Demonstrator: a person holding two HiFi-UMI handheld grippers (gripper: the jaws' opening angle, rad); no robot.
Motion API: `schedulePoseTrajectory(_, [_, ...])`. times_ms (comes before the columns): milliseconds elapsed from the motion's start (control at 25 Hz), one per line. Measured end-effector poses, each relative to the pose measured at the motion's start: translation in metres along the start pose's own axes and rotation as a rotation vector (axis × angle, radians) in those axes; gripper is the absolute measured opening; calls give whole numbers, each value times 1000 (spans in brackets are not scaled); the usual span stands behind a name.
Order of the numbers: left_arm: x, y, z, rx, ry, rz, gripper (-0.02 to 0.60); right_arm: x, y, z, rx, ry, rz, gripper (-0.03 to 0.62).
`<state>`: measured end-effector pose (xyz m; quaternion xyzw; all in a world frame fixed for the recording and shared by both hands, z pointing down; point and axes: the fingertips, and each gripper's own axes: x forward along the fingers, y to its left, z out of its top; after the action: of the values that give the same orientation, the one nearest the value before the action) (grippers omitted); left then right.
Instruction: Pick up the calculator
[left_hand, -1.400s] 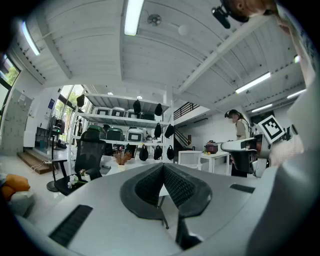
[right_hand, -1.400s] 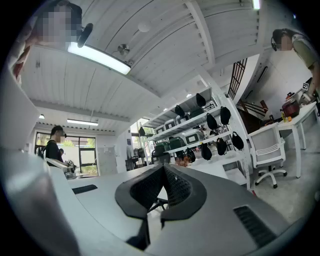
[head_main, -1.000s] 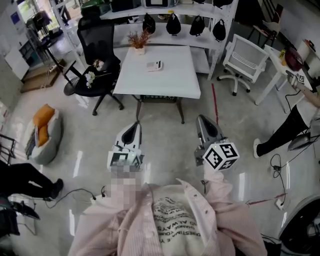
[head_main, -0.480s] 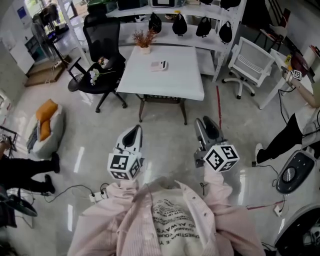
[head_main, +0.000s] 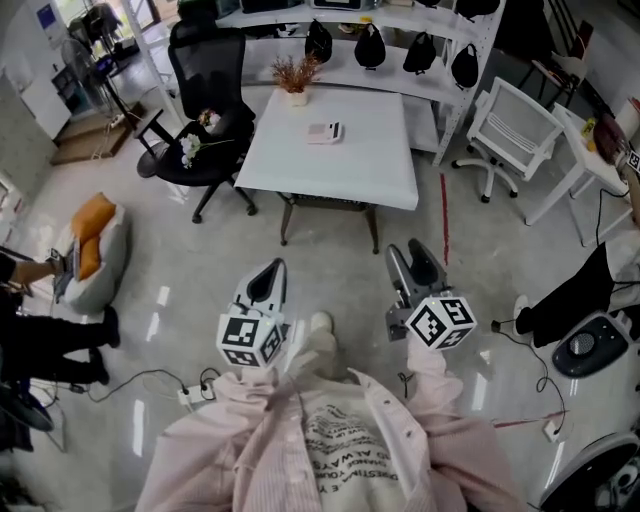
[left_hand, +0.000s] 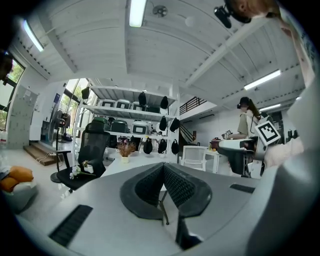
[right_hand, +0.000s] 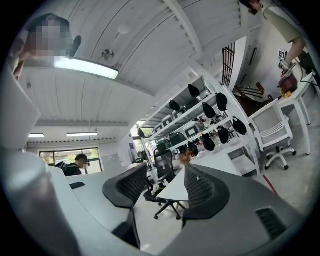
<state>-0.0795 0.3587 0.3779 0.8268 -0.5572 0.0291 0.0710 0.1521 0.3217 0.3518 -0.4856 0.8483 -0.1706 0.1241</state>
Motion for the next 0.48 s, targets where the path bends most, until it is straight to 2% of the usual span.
schedulePoseTrajectory(160, [30, 20, -3, -15, 19, 3, 2, 34, -14, -8, 24, 26, -2, 204])
schedulePoseTrajectory(480, [106, 59, -9, -48, 75, -21, 2, 105, -57, -13, 83, 56, -65, 202])
